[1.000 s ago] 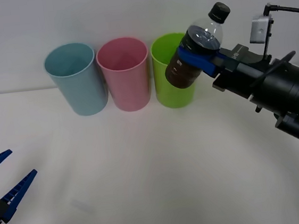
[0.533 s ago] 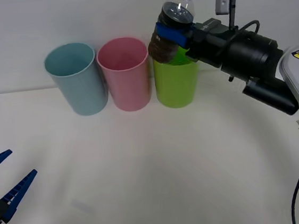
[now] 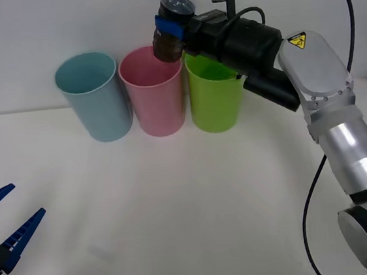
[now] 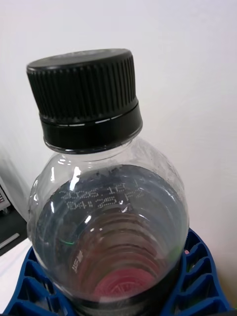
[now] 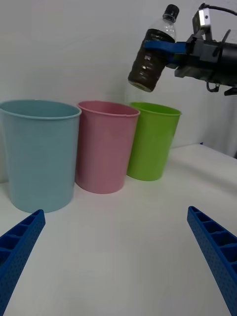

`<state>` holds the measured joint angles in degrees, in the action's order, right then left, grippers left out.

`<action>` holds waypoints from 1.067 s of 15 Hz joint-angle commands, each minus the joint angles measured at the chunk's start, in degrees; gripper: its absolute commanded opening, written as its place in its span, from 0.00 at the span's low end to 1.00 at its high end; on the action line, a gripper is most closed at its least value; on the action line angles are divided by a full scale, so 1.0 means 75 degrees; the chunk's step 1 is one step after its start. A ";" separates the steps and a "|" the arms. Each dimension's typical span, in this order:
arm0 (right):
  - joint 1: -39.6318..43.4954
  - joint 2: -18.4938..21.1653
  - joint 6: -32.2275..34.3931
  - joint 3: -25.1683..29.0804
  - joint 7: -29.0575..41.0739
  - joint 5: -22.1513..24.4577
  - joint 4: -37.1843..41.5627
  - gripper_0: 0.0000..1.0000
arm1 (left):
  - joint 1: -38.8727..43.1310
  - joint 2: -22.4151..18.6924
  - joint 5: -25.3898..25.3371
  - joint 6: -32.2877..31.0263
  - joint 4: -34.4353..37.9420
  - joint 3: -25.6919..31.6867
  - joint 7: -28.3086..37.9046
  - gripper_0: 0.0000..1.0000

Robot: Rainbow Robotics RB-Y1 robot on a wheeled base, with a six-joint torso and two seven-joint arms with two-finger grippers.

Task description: Grasp the object on the table and drop it into the matching bin: aluminum can to the light blue bin, PET bottle to the pink bin.

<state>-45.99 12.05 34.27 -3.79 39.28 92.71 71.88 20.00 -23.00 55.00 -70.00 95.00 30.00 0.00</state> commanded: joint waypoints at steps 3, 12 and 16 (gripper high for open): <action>-0.0958 -0.0705 -0.0843 -0.0011 -0.0221 0.0307 -0.1464 0.00 | 0.0000 0.0000 0.0000 0.0000 0.0000 0.0000 0.0000 1.00; -0.1298 -0.1091 -0.1605 -0.0292 -0.0608 0.0436 -0.2026 0.02 | 0.0000 0.0000 0.0000 0.0000 0.0000 0.0000 0.0000 1.00; -0.1298 -0.1068 -0.1605 -0.0222 -0.0655 0.0436 -0.2026 0.69 | 0.0000 0.0000 0.0000 0.0000 0.0000 0.0000 0.0000 1.00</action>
<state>-55.74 3.97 22.21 -5.53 34.45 95.98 56.68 20.00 -23.00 55.00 -70.00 95.00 30.00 0.00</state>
